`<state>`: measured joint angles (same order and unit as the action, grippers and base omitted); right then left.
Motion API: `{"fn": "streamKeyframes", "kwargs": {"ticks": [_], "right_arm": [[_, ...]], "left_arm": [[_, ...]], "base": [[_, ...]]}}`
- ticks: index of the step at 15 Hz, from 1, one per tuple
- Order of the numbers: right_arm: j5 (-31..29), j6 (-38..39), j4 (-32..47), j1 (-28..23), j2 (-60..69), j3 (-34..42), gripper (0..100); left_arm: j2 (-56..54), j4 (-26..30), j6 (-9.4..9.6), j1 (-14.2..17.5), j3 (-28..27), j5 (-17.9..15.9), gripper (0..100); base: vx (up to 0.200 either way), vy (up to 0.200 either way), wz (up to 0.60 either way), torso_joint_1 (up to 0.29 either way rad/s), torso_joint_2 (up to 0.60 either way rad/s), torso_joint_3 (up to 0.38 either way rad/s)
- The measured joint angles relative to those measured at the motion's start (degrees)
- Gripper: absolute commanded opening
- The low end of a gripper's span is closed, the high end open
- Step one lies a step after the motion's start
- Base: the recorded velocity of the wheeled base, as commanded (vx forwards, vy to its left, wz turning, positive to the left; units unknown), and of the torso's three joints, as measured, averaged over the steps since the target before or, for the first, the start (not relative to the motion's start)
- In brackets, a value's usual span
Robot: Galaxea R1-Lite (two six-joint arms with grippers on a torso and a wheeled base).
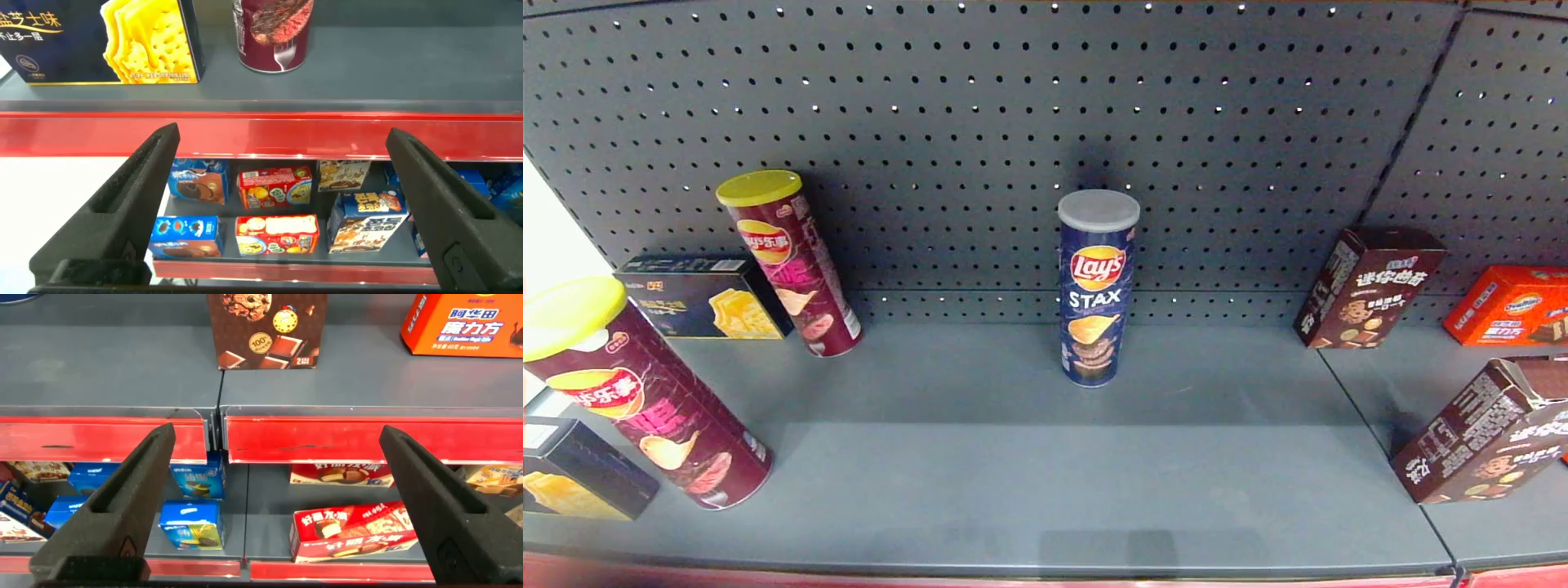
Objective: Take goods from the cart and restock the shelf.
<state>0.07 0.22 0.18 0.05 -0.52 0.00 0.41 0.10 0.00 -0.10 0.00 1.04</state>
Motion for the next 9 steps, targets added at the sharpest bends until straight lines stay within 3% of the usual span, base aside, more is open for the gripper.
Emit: {"fn": "streamKeyframes", "kwargs": {"ticks": [4,9], "right_arm": [[0.09,-0.01,0.04,0.05,0.0,0.0,100],[0.06,0.05,0.02,0.05,0.0,0.0,100]], "left_arm": [[0.0,0.0,0.0,0.0,0.0,0.0,100],[0.0,-0.02,0.0,0.0,0.0,0.02,100]], "base": [[0.0,0.0,0.0,0.0,0.0,0.0],[0.0,0.0,0.6,0.001,0.0,0.001]]}}
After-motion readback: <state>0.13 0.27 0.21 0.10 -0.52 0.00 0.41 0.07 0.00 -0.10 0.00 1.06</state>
